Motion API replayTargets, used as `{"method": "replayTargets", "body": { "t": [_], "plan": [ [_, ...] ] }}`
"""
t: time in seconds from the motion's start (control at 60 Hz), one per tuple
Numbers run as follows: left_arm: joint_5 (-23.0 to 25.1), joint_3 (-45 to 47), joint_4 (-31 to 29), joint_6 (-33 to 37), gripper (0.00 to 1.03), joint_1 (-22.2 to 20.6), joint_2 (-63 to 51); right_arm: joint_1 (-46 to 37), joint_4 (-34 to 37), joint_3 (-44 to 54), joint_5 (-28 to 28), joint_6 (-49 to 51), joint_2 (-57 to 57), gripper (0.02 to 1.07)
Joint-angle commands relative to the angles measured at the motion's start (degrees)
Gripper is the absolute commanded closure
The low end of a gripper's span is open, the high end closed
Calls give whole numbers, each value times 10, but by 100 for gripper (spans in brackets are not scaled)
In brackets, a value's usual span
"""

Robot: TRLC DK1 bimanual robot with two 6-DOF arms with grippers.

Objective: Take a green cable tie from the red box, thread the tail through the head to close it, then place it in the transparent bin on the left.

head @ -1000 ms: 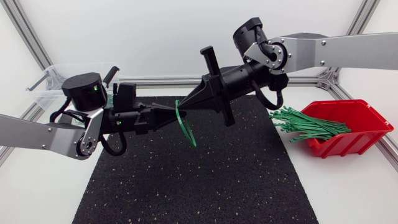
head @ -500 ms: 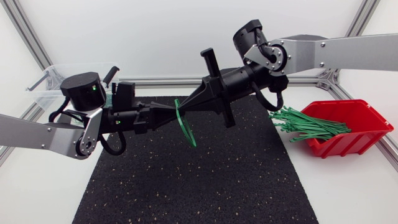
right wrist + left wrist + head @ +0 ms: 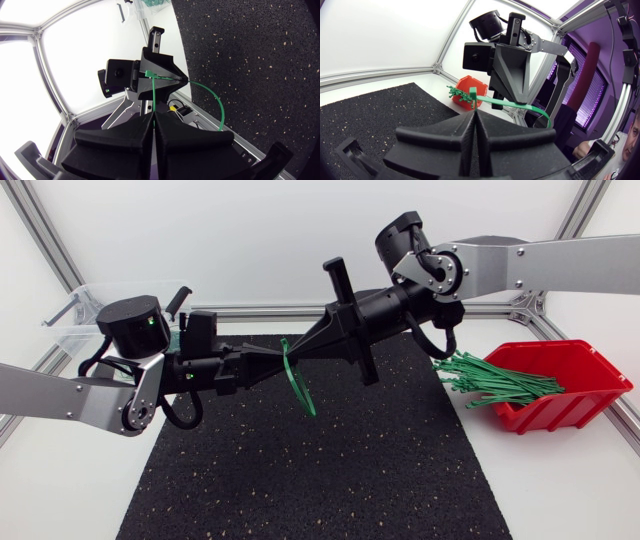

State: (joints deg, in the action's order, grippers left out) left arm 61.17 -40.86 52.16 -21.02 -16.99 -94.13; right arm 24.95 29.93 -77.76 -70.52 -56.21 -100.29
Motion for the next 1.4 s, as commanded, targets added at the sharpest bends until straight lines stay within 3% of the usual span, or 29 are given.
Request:
{"method": "replayTargets", "body": {
  "t": [0.0,0.517,1.0,1.383],
  "plan": [
    [1,12,10,-9,100,5,2,-8,-3,16,-3,-15,16,102],
    [7,4,10,-44,100,-1,-6,-5,1,14,-4,-19,37,102],
    [17,-18,11,-129,100,-1,18,33,36,-6,6,-37,56,102],
    [25,-10,12,-133,100,-2,37,26,55,-16,18,-36,54,101]
  ]
}}
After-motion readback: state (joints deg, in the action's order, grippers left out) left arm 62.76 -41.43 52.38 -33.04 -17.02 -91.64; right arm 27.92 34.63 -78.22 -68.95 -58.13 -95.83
